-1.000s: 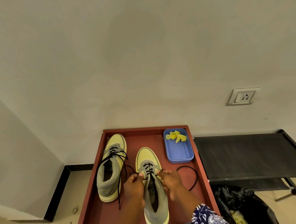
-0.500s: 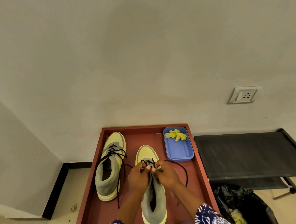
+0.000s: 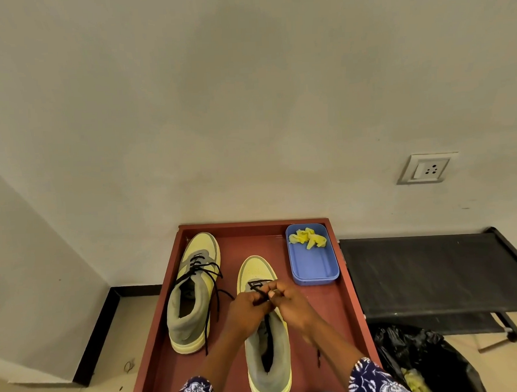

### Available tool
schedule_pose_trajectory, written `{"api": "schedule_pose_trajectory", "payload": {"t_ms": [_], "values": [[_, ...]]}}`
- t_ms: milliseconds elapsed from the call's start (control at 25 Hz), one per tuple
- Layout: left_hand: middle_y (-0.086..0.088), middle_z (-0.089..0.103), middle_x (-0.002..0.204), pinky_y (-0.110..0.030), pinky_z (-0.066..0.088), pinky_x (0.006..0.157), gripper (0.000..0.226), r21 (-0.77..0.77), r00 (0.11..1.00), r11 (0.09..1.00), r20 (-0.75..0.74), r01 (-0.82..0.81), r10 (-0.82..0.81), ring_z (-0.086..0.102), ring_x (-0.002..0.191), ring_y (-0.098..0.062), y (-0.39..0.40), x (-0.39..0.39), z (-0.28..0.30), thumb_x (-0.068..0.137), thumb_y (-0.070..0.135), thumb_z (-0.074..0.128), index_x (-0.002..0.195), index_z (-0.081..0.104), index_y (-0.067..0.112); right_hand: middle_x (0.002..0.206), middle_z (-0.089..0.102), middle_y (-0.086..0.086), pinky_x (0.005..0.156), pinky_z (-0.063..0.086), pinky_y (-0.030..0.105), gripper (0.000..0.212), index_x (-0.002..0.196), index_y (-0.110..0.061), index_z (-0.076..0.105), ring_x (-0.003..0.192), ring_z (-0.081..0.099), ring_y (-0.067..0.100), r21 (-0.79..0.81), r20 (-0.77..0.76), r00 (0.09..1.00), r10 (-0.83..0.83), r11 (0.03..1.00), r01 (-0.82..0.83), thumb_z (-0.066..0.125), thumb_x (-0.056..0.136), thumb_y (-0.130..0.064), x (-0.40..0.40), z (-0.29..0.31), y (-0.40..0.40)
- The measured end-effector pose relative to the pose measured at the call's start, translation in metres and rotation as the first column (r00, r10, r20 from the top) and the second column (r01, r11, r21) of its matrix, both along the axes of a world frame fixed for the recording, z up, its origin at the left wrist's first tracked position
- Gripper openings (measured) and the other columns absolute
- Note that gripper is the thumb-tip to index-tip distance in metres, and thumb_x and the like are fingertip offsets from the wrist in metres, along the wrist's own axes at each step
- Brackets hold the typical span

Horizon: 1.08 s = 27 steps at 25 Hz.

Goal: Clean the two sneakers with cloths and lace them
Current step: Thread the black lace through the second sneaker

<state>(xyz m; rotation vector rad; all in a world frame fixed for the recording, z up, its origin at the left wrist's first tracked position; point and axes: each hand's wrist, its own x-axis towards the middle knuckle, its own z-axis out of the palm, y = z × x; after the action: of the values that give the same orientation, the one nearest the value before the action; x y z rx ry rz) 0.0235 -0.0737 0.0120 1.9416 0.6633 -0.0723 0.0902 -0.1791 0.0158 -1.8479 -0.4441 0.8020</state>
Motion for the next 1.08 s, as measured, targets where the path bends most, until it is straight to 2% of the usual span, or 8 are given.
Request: {"api": "schedule_pose_trajectory", "payload": {"t_ms": [120,200,360,520,680,840,1000,1080], "values": [[0.011,0.044,0.042,-0.021,0.031,0.052,0.034,-0.058,0.995,0.994,0.024,-0.091,0.093,0.038,0.042,0.001,0.005,0.0,-0.005,0.087,0.025,0.061,0.054,0.058,0.021,0.105,0.062,-0.002,0.085,0.042,0.008,0.037,0.106,-0.015,0.067,0.103,0.058,0.011,-0.103,0.134,0.985,0.107,0.99,-0.094,0.039,0.09,0.003,0.007,0.0,0.0],[0.009,0.051,0.047,-0.027,0.036,0.06,0.033,-0.145,0.99,0.981,0.027,-0.13,0.135,0.045,0.051,-0.006,0.008,0.001,-0.009,0.087,0.024,0.061,0.055,0.062,0.018,0.119,0.055,0.002,0.09,0.037,0.014,0.044,0.117,-0.024,0.061,0.115,0.05,0.018,-0.234,0.248,0.94,0.234,0.956,-0.176,0.04,0.088,0.002,0.013,-0.003,-0.001],[-0.014,0.059,0.065,-0.034,0.038,0.067,0.029,-0.231,0.99,0.963,0.005,-0.136,0.141,0.05,0.065,-0.02,0.008,0.002,-0.013,0.086,0.025,0.059,0.065,0.069,0.008,0.123,0.049,0.006,0.101,0.032,0.035,0.029,0.121,-0.029,0.05,0.119,0.04,0.027,-0.5,0.436,0.805,0.402,0.852,-0.155,0.046,0.093,-0.022,0.014,0.003,-0.005],[-0.013,0.046,0.062,-0.032,0.034,0.065,0.028,-0.303,0.965,0.928,0.077,-0.218,0.252,0.04,0.065,-0.021,0.006,0.0,-0.01,0.085,0.014,0.062,0.062,0.058,0.0,0.12,0.051,0.005,0.093,0.036,0.036,0.026,0.109,-0.016,0.053,0.116,0.041,0.026,-0.562,0.476,0.767,0.431,0.82,-0.112,0.043,0.092,-0.034,0.01,0.011,-0.006],[-0.013,0.062,0.069,-0.028,0.047,0.067,0.018,-0.475,0.933,0.831,0.056,-0.288,0.355,0.055,0.068,-0.021,0.0,-0.003,0.001,0.083,0.001,0.06,0.067,0.067,-0.001,0.111,0.053,0.003,0.083,0.034,0.032,0.028,0.093,-0.014,0.06,0.109,0.042,0.02,-0.531,0.519,0.733,0.44,0.838,-0.127,0.045,0.088,-0.037,0.005,0.015,-0.01],[-0.011,0.064,0.071,-0.015,0.048,0.047,0.015,-0.589,0.898,0.721,-0.019,-0.365,0.44,0.059,0.062,-0.017,-0.004,-0.002,0.015,0.081,-0.005,0.06,0.069,0.065,0.002,0.091,0.05,-0.005,0.079,0.038,0.03,0.043,0.08,-0.013,0.06,0.091,0.046,0.015,-0.385,0.548,0.736,0.398,0.901,-0.2,0.038,0.074,-0.049,-0.008,0.009,-0.015],[-0.008,0.06,0.069,-0.011,0.042,0.039,0.018,-0.546,0.93,0.775,-0.021,-0.318,0.367,0.06,0.045,-0.001,-0.003,-0.001,0.022,0.078,-0.015,0.059,0.069,0.057,0.0,0.068,0.052,-0.003,0.067,0.03,0.014,0.042,0.064,-0.01,0.061,0.072,0.046,0.01,-0.171,0.63,0.732,0.257,0.966,-0.193,0.043,0.075,-0.046,-0.02,-0.002,-0.019],[-0.009,0.059,0.067,-0.01,0.04,0.039,0.017,-0.482,0.941,0.823,-0.013,-0.302,0.338,0.056,0.04,0.002,0.0,-0.002,0.022,0.077,-0.017,0.059,0.074,0.059,-0.001,0.058,0.053,0.001,0.064,0.03,0.015,0.04,0.057,-0.01,0.058,0.061,0.045,0.009,-0.11,0.673,0.709,0.21,0.977,-0.185,0.046,0.082,-0.04,-0.019,-0.005,-0.024]]}}
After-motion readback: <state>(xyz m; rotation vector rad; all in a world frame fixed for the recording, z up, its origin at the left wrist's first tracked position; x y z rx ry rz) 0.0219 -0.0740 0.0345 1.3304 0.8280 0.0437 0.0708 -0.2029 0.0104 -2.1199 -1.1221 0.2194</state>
